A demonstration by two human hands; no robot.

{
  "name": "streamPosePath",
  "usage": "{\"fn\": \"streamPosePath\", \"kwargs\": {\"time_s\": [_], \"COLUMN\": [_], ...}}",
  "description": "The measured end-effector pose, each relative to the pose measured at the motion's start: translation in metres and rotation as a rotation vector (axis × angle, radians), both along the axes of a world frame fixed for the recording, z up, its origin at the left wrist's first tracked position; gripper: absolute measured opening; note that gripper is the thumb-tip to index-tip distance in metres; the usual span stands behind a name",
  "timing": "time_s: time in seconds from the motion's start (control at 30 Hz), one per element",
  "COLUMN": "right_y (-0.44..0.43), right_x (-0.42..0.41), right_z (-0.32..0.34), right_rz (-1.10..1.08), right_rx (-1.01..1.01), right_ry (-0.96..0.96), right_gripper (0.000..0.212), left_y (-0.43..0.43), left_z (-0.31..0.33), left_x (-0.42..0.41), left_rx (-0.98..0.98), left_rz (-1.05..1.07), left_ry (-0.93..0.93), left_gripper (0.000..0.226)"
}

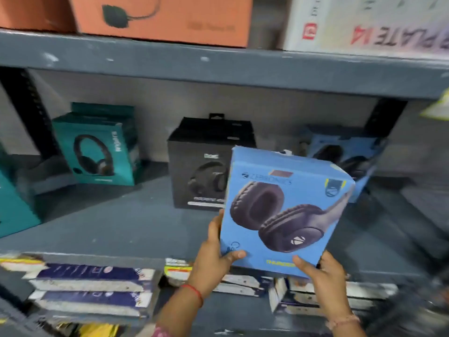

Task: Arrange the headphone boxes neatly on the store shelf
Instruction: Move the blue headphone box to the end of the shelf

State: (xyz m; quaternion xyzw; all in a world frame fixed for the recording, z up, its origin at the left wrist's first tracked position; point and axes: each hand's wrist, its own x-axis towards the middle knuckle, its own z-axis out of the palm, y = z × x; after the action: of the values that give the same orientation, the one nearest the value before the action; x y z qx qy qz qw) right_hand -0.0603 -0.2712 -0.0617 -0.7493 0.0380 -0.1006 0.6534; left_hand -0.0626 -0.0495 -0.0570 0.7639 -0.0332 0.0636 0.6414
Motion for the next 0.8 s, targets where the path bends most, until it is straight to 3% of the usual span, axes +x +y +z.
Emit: {"fn": "streamPosePath", "kwargs": {"time_s": [0.13, 0.37, 0.53, 0.8], "right_y": [-0.073, -0.152, -0.183, -0.191], "right_x": [0.023, 0.092, 0.130, 0.150], "right_z": [-0.007, -0.010, -0.012, -0.014], "right_rz": [-0.085, -0.089, -0.175, -0.247], "right_rx": [-0.035, -0.175, -0.335, -0.286], "right_ry": [0.010, 0.034, 0.138, 0.215], "right_gripper": [0.019, 0.033, 0.037, 0.059], "left_y": [-0.076, -0.162, -0.193, -0.211], "left_z": [-0.005, -0.011, -0.010, -0.006], "left_x": [0.047, 0.108, 0.138, 0.155], "left_rx": [0.017, -0.007, -0.015, -0.019], "left_rz": [-0.118, -0.134, -0.113, -0.080], "left_ry": [0.020, 0.029, 0.062, 0.095], "left_gripper": [0.086, 0.093, 0.095, 0.094]}}
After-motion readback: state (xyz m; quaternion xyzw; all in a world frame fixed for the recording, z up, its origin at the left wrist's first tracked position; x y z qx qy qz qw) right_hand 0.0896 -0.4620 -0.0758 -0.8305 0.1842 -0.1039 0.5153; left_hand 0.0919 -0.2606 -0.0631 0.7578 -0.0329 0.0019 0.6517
